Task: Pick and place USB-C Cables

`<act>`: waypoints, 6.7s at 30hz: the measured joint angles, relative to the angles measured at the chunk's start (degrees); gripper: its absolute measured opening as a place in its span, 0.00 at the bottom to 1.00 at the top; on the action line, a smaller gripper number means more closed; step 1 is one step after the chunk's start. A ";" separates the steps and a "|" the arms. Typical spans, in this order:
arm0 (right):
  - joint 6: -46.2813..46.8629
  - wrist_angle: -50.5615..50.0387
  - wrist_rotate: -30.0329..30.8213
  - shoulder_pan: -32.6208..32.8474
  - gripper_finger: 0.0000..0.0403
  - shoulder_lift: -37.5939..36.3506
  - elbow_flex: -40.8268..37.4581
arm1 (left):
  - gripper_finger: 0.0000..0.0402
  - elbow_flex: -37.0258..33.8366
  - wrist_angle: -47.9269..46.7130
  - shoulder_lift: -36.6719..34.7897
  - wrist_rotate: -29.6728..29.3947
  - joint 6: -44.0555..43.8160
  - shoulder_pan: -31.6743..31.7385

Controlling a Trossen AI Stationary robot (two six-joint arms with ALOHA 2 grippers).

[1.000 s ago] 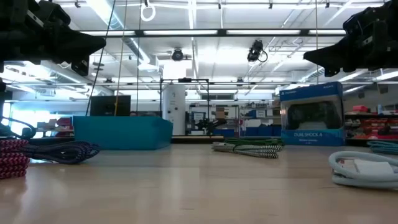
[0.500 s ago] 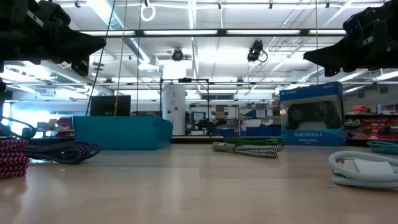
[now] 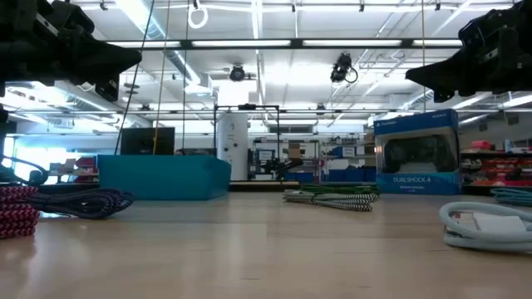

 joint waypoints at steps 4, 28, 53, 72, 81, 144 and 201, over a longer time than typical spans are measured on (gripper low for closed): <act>0.00 0.01 0.01 0.00 0.03 -0.01 0.01 | 0.06 0.01 0.01 -0.01 0.00 0.00 -0.01; -4.93 0.06 1.20 0.02 0.03 -0.01 0.02 | 0.06 0.01 0.08 0.00 -0.02 -5.19 -0.01; -2.32 18.47 2.96 0.02 0.03 0.01 0.01 | 0.46 16.92 -16.05 14.73 -1.35 2.17 -4.29; 18.03 18.98 2.21 0.02 0.03 -0.01 0.02 | 0.46 38.37 -53.08 48.36 3.03 0.05 -11.37; 18.90 11.50 1.42 0.03 0.03 0.05 0.01 | 0.45 38.37 -54.71 59.50 3.08 1.59 -15.31; 19.10 11.58 0.98 0.07 0.03 0.06 0.02 | 0.51 38.62 -49.67 76.45 0.07 -3.29 -23.29; 19.14 11.45 -2.46 0.09 0.03 0.07 0.00 | 0.03 57.21 -75.33 67.96 -8.32 10.79 12.44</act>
